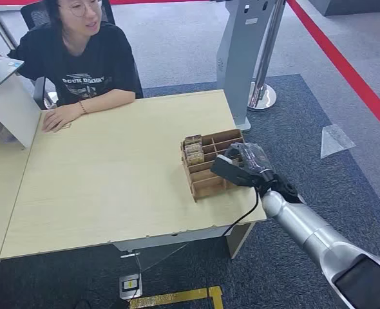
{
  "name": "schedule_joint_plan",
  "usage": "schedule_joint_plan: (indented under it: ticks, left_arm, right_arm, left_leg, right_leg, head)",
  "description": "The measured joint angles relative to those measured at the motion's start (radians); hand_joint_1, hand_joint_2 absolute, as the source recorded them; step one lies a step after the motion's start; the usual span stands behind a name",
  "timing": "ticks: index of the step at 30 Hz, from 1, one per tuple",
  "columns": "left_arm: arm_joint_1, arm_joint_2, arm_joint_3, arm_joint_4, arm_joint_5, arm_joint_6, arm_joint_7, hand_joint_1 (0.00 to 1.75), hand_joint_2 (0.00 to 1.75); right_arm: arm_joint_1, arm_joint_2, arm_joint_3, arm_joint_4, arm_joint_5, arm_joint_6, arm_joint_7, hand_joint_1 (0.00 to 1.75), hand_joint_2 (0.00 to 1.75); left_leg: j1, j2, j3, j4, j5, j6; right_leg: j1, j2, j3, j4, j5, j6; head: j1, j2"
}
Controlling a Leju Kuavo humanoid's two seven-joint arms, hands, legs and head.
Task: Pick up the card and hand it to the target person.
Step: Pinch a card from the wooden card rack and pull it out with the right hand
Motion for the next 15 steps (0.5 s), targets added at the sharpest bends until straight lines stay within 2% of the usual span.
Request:
schedule_joint_plan:
  ticks: [8, 15]
  left_arm:
    - [0.0, -0.001, 0.0, 0.0, 0.0, 0.0, 0.0, 0.0, 1.75]
    - [0.001, -0.002, 0.0, 0.0, 0.0, -0.003, 0.002, 0.0, 1.75]
  right_arm:
    - [-0.009, 0.0, 0.015, 0.014, 0.061, 0.0, 0.036, 0.95, 1.75]
    - [-0.012, 0.0, 0.03, 0.014, 0.155, 0.004, 0.099, 1.03, 1.75]
  left_leg:
    - [0.0, 0.0, 0.0, 0.0, 0.0, 0.0]
    - [0.0, 0.0, 0.0, 0.0, 0.0, 0.0]
  right_leg:
    - [0.0, 0.0, 0.0, 0.0, 0.0, 0.0]
    - [0.0, 0.0, 0.0, 0.0, 0.0, 0.0]
  head:
    - [0.0, 0.0]
    - [0.0, 0.0]
